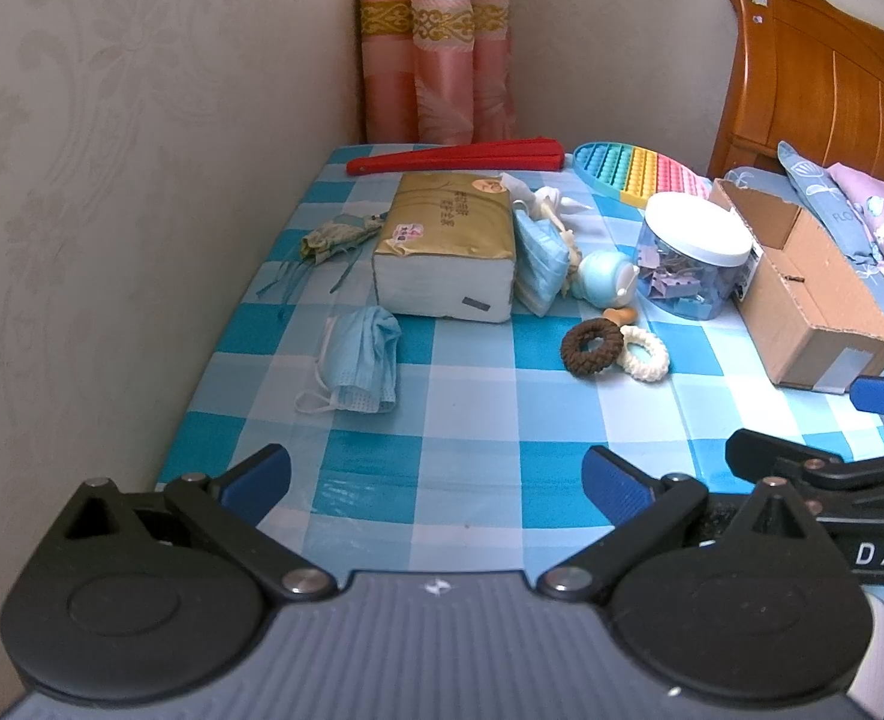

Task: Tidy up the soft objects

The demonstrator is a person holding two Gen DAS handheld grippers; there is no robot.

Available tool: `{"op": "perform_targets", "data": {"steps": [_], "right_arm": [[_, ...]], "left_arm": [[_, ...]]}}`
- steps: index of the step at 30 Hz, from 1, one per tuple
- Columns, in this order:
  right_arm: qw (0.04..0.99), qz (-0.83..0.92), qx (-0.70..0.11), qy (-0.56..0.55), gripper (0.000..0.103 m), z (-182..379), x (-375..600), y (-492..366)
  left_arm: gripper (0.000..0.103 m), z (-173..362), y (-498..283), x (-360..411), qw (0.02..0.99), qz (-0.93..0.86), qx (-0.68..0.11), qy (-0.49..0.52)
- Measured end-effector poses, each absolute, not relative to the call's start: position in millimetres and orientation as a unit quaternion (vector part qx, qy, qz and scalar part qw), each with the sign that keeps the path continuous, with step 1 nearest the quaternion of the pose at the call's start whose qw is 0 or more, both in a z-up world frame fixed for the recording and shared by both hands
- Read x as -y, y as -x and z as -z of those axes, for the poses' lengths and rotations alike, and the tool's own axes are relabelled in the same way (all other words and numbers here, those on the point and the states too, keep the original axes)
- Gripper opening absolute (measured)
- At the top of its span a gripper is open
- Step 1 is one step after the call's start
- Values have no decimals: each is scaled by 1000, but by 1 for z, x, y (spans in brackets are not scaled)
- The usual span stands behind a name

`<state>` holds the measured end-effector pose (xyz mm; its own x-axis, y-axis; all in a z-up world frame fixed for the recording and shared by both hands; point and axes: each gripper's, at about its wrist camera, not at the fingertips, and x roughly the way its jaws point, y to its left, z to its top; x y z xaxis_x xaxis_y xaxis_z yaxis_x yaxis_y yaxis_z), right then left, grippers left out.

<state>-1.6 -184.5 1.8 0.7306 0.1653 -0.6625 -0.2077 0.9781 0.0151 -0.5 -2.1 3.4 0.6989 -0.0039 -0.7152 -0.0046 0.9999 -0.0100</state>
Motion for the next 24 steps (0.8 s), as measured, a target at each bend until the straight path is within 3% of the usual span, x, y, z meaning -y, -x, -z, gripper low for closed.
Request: {"op": "perform_targets", "data": {"steps": [24], "right_arm": [[931, -100, -350, 32, 103, -3, 183, 2]], "left_arm": [[102, -4, 1, 2, 922, 0, -388, 6]]}}
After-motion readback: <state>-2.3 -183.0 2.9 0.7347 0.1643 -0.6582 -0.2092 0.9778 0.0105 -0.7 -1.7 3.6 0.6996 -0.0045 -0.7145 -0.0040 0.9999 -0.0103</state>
